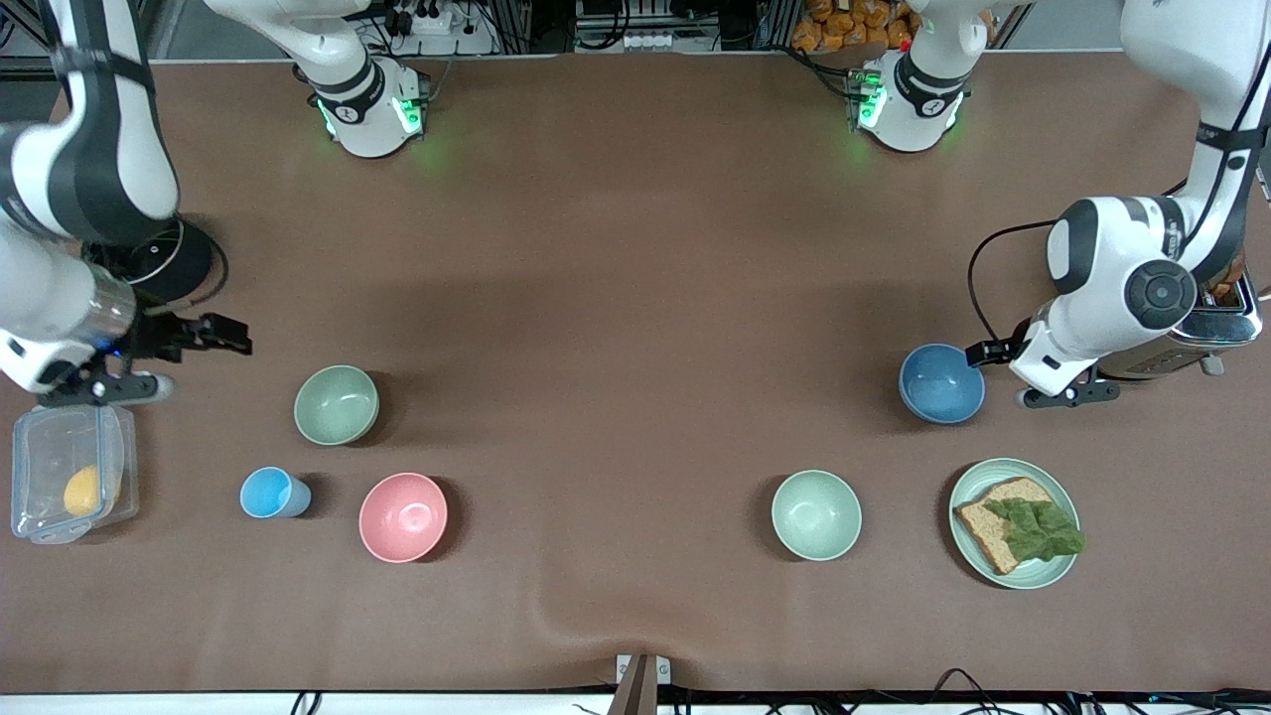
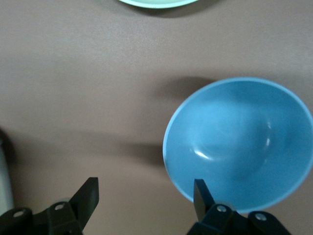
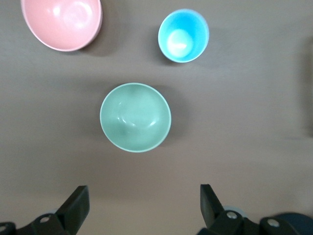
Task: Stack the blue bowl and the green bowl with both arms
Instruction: 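Grasp the green bowl with the right gripper while the left gripper grasps the blue bowl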
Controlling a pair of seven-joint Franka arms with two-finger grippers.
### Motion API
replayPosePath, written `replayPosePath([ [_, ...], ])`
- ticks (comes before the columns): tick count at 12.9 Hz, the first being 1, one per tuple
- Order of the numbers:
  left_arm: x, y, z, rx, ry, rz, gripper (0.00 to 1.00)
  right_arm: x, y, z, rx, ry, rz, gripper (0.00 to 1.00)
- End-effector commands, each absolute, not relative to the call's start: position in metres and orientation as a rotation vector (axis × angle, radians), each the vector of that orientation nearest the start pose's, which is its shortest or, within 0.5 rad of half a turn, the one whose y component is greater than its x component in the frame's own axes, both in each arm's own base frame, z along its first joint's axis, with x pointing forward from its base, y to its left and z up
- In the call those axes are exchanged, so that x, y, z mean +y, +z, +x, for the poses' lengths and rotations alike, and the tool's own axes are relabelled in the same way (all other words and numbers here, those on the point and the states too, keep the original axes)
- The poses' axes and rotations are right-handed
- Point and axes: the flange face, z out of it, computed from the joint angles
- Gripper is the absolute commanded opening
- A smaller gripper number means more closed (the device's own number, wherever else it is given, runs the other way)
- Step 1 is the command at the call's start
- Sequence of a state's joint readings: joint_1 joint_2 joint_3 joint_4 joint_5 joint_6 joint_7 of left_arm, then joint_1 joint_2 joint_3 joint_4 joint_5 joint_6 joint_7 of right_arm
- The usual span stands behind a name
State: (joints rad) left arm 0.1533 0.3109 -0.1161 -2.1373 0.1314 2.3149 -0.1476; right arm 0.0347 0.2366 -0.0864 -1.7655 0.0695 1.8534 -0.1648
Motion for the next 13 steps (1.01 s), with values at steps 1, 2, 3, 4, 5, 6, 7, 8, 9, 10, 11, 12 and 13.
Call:
replayPosePath([
  [1,0.035,0.24,0.566,-0.157,0.174,-3.079,0.87,-0.031,0.371,0.625,-0.139,0.254,-3.029,1.0],
  [2,0.035,0.237,0.567,-0.16,0.169,-3.081,0.87,-0.031,0.355,0.628,-0.174,0.264,-3.024,1.0],
  [3,0.035,0.231,0.567,-0.159,0.167,-3.084,0.84,-0.034,0.339,0.632,-0.206,0.265,-3.022,1.0],
  [4,0.037,0.228,0.568,-0.165,0.156,-3.087,0.79,-0.035,0.323,0.635,-0.215,0.263,-3.026,1.0],
  [5,0.037,0.222,0.568,-0.167,0.165,-3.088,0.74,-0.036,0.308,0.637,-0.212,0.275,-3.027,1.0],
  [6,0.036,0.218,0.569,-0.174,0.166,-3.095,0.67,-0.035,0.293,0.638,-0.212,0.294,-3.025,1.0],
  [7,0.037,0.217,0.57,-0.193,0.162,-3.104,0.64,-0.034,0.276,0.639,-0.212,0.313,-3.025,1.0],
  [8,0.035,0.216,0.571,-0.204,0.163,-3.111,0.59,-0.032,0.256,0.639,-0.215,0.348,-3.021,1.0],
  [9,0.034,0.212,0.571,-0.209,0.171,-3.115,0.54,-0.029,0.236,0.637,-0.213,0.397,-3.015,1.0],
  [10,0.034,0.213,0.573,-0.212,0.166,-3.115,0.48,-0.032,0.22,0.635,-0.205,0.431,-3.008,1.0],
  [11,0.033,0.213,0.573,-0.215,0.167,-3.118,0.41,-0.034,0.205,0.634,-0.195,0.457,-3.0,1.0],
  [12,0.033,0.213,0.573,-0.227,0.168,-3.122,0.32,-0.034,0.196,0.633,-0.178,0.461,-2.988,1.0],
  [13,0.034,0.214,0.573,-0.248,0.165,-3.121,0.22,-0.031,0.19,0.632,-0.163,0.462,-2.974,1.0],
])
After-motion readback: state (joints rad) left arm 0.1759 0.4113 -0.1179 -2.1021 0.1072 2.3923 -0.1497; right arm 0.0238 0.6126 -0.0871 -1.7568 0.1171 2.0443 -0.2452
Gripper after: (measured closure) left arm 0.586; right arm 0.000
